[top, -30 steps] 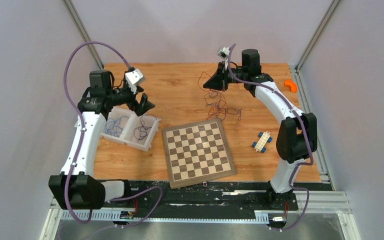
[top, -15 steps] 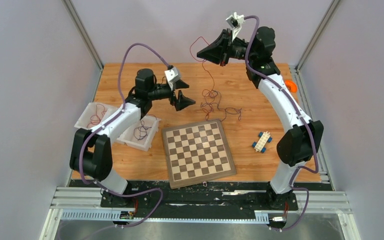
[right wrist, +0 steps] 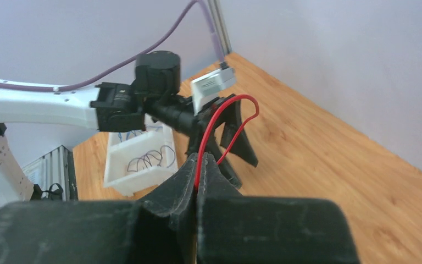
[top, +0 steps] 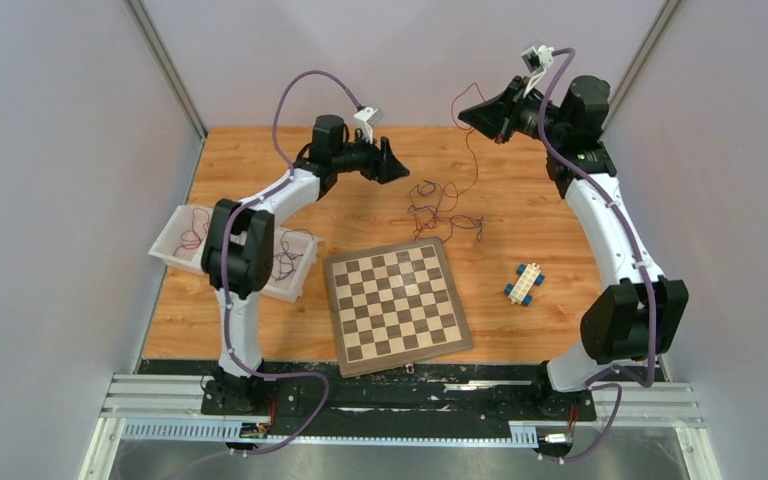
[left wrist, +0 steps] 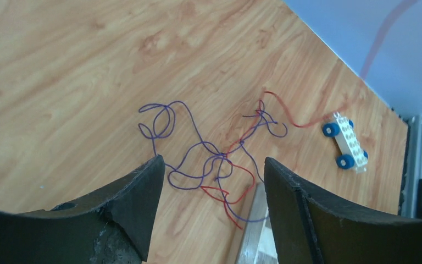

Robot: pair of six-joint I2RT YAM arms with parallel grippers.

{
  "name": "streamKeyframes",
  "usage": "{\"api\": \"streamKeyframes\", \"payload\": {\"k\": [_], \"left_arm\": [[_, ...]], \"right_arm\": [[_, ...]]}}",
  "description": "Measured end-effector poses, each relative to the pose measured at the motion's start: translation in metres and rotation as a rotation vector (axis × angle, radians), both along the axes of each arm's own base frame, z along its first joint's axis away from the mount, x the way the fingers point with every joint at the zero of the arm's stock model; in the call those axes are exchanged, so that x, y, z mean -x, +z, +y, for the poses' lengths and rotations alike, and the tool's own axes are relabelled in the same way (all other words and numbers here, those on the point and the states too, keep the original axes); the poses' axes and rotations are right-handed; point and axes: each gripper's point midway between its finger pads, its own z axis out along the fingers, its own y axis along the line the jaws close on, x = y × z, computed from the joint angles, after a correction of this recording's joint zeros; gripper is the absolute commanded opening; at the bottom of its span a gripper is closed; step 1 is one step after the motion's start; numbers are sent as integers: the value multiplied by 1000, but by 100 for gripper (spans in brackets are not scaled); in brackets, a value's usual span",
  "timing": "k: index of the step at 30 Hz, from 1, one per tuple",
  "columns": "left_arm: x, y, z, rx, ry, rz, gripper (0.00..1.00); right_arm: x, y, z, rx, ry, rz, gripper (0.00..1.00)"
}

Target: Untangle the cables

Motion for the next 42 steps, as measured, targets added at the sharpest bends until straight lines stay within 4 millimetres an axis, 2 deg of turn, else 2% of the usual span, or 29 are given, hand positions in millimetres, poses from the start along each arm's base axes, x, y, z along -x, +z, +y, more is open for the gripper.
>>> {"api": "streamKeyframes", "payload": {"k": [3,4,6,9,12,15,17,19,20,21,22,24,26,29,32,33,35,37,41,42], "left_arm": [[-22,-36,-12,41,48,173,83],[-26,-47,-14,51,61,220,87],[-29,-75,-20,69,89,334,88],[-28,-107,-25,81,128,470,85],[-29,-128,-34,89,167,558,78],[-32,-137,-46,95,196,602,74],[-32,-140,-55,102,207,623,67],[-31,-141,-63,111,206,636,50],[-32,-141,-67,117,204,639,33],[-33,-140,-69,122,203,640,25],[-34,-140,-71,124,199,639,10],[-37,-132,-74,117,181,612,0],[-44,-116,-78,111,156,550,0],[-56,-73,-80,115,111,400,0],[-52,-9,-77,116,36,238,0],[-49,14,-76,120,13,187,0],[-38,72,-72,140,-40,59,0],[-23,123,-66,168,-82,-45,0],[16,212,-53,232,-174,-230,0],[23,227,-51,244,-189,-261,0]], "right_arm": [[8,-12,-11,28,-50,31,0],[11,-15,-13,38,-58,39,0],[16,-20,-18,63,-84,49,0],[19,-27,-27,102,-128,66,0],[18,-41,-42,151,-199,100,1],[17,-60,-56,205,-253,137,3],[17,-75,-65,244,-284,165,3],[19,-91,-74,282,-313,196,7],[19,-97,-78,301,-327,208,14],[20,-106,-82,323,-340,223,24],[20,-114,-88,344,-356,237,34],[21,-130,-100,376,-385,267,63],[22,-148,-112,406,-406,312,81],[17,-170,-121,431,-393,362,92],[5,-177,-112,415,-314,386,99],[-2,-173,-107,404,-286,373,100],[-15,-159,-96,380,-239,316,100],[-27,-133,-76,345,-181,205,100],[-28,-82,-19,287,-45,-24,100],[-26,-73,-3,276,-7,-71,97]]}}
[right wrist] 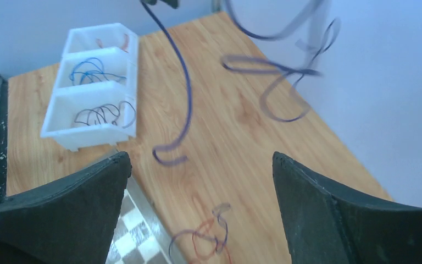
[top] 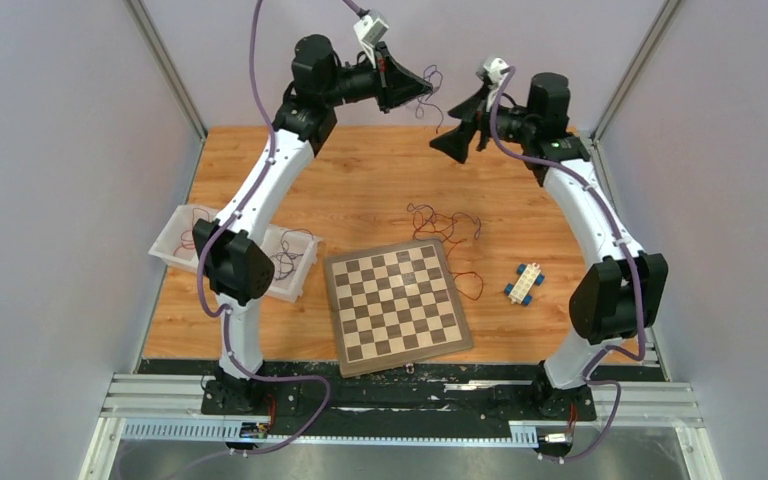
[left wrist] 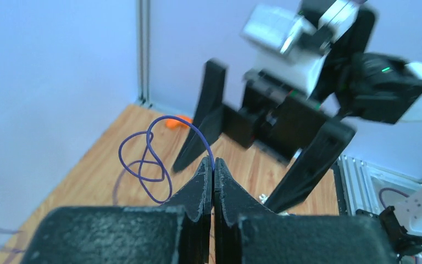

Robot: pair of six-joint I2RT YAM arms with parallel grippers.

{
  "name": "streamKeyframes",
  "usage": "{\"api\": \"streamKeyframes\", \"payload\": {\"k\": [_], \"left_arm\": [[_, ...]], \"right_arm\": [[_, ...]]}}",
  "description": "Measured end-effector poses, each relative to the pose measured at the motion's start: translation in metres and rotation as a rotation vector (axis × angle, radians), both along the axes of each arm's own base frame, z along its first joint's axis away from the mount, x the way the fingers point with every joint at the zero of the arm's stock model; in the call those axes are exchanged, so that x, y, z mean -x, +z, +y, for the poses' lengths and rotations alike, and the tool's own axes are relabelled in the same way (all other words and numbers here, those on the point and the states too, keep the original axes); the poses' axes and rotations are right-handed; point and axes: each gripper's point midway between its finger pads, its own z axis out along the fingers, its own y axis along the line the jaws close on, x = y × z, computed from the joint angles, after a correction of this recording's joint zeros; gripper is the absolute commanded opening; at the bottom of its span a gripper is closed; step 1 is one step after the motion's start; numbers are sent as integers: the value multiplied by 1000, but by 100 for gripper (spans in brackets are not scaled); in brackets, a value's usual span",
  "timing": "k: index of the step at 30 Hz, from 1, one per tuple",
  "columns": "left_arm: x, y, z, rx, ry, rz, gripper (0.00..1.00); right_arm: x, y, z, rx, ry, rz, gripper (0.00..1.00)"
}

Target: Untangle the cables

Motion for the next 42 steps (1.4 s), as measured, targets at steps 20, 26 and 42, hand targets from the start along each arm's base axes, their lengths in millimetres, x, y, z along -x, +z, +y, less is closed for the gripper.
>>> {"api": "streamKeyframes", "payload": {"k": [20,26,42], "left_arm": [[28,72,56,120,-17,-10,0],[18,36,102,19,129,-3,0],[60,-43,94,-89,-7,4,75]], "right_arm": [[-9,-19,84,-196,153,-48,0],[23,13,86,-238,214,-54,0],[57,58,116,-291,388,-55,0]]}}
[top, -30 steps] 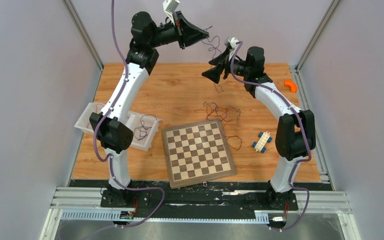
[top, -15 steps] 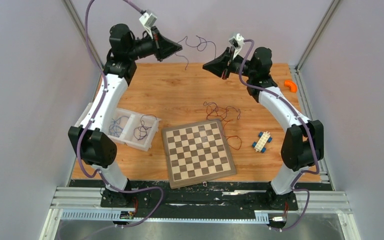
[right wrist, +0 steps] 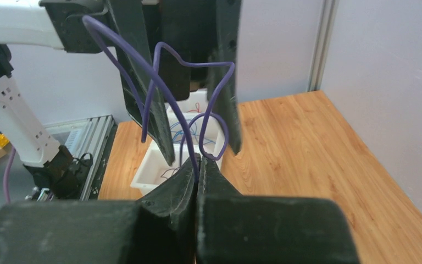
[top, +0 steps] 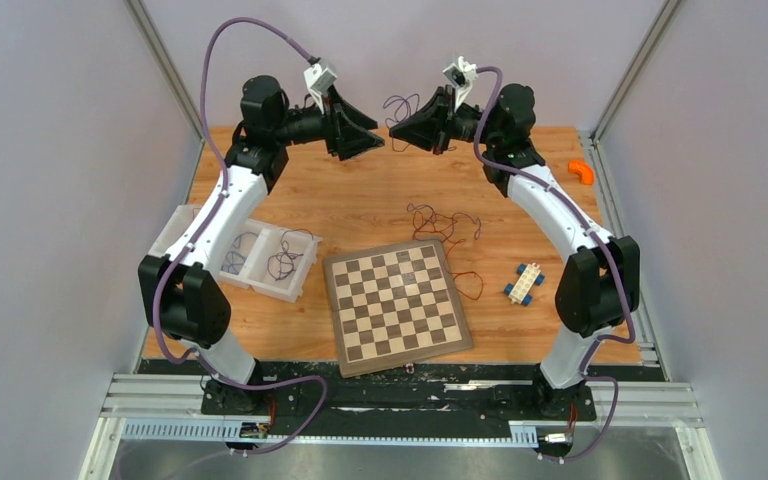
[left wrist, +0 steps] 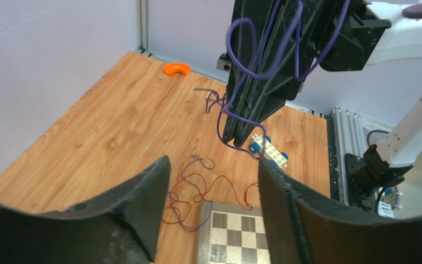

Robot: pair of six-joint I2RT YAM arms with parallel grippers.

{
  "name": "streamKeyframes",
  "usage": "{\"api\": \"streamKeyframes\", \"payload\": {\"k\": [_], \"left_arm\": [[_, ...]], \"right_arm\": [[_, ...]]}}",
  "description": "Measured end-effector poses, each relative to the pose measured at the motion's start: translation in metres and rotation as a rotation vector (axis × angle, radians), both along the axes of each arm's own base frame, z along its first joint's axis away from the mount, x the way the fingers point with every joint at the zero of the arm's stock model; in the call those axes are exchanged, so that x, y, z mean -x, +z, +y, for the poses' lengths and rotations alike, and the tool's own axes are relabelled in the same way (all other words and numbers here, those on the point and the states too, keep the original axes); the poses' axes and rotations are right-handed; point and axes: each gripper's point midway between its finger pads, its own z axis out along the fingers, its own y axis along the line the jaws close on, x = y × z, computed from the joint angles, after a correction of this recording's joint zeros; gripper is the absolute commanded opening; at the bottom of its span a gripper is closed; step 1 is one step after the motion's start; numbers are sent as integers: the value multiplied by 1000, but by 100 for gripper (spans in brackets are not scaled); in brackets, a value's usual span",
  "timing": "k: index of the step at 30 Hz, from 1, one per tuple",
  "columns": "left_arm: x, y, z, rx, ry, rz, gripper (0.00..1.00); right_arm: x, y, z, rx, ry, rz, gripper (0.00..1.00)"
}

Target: Untangle the cables

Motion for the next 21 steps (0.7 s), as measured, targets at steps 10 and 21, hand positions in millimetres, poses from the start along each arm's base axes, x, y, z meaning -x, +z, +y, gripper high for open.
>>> {"api": "streamKeyframes", "payload": {"k": [10,21], "left_arm": [[5,19,-6,46,-30,-52,100],[22,37,-27,65,-88,-117,87]], "right_arm": [[10,-14,7,47,51,-16,0],[24,-23,20,73,105,5,0]]}}
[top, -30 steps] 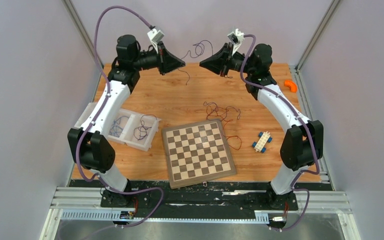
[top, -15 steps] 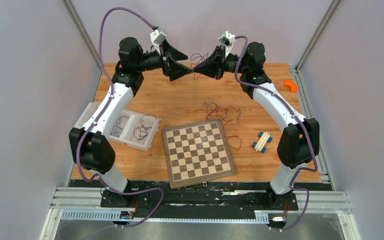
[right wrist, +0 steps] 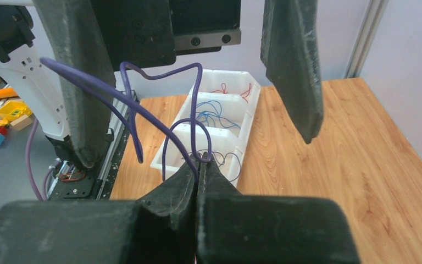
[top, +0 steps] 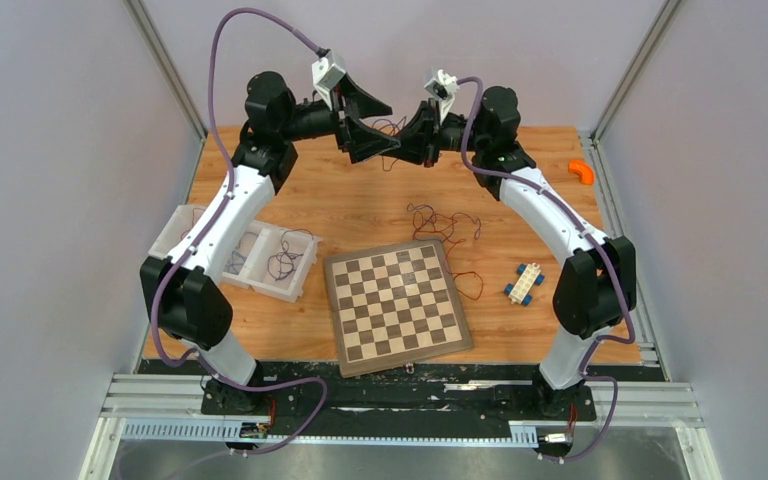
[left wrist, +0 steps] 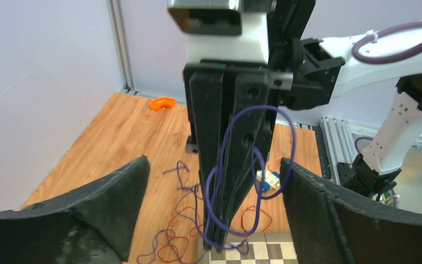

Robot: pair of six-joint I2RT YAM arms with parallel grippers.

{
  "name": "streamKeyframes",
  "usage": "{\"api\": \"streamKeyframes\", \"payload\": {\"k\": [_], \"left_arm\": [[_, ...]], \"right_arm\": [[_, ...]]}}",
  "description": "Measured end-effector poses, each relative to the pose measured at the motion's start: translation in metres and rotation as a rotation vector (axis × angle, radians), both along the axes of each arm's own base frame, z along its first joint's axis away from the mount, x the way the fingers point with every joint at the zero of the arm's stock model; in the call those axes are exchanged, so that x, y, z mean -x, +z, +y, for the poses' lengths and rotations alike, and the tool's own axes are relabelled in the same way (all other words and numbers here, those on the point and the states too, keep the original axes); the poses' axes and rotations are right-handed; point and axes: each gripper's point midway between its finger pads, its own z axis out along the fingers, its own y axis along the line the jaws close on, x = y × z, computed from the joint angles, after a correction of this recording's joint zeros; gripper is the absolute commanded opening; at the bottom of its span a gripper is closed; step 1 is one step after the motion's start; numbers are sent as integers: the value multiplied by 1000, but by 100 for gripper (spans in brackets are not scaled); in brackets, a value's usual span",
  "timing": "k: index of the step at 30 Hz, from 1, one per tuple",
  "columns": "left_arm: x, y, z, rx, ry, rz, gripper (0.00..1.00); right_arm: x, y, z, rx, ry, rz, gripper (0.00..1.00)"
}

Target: Untangle the cables

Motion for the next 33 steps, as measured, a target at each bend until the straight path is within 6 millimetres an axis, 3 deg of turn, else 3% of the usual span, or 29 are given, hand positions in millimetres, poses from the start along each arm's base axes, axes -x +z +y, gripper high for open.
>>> {"api": "streamKeyframes", "payload": {"k": [1,3,4,5,6,8,10,13,17,20,23,29,33], "left_arm": [[1,4,-1,4,-2,-10,82],[4,13,-3,15,-8,-27,62],[5,16,-4,21,-12,-31,43],[7,19,-4,27,-16,-37,34],[8,20,-4,29,-21,-36,17],[10,21,-4,31,-31,-24,2],[10,19,-2,29,-34,-5,0],[0,13,15,25,11,43,0],[-21,-5,71,2,184,136,0],[-27,-24,117,-39,331,174,0],[-17,-47,153,-98,443,213,0],[16,-95,204,-223,596,271,0],[34,-126,224,-300,654,320,0]], "right_arm": [[2,0,2,1,6,0,0],[5,0,4,4,16,1,0],[6,-1,6,7,22,5,0],[7,-1,6,8,24,6,1],[7,-1,7,10,26,8,7],[7,-1,7,13,26,14,29],[6,-2,5,17,22,23,54],[1,-4,-1,24,6,37,79],[-18,-9,-21,34,-63,74,95],[-38,-11,-43,35,-140,98,99],[-53,-15,-63,36,-205,119,99],[-58,-32,-74,58,-236,173,100],[-57,-42,-74,76,-235,198,100]]}}
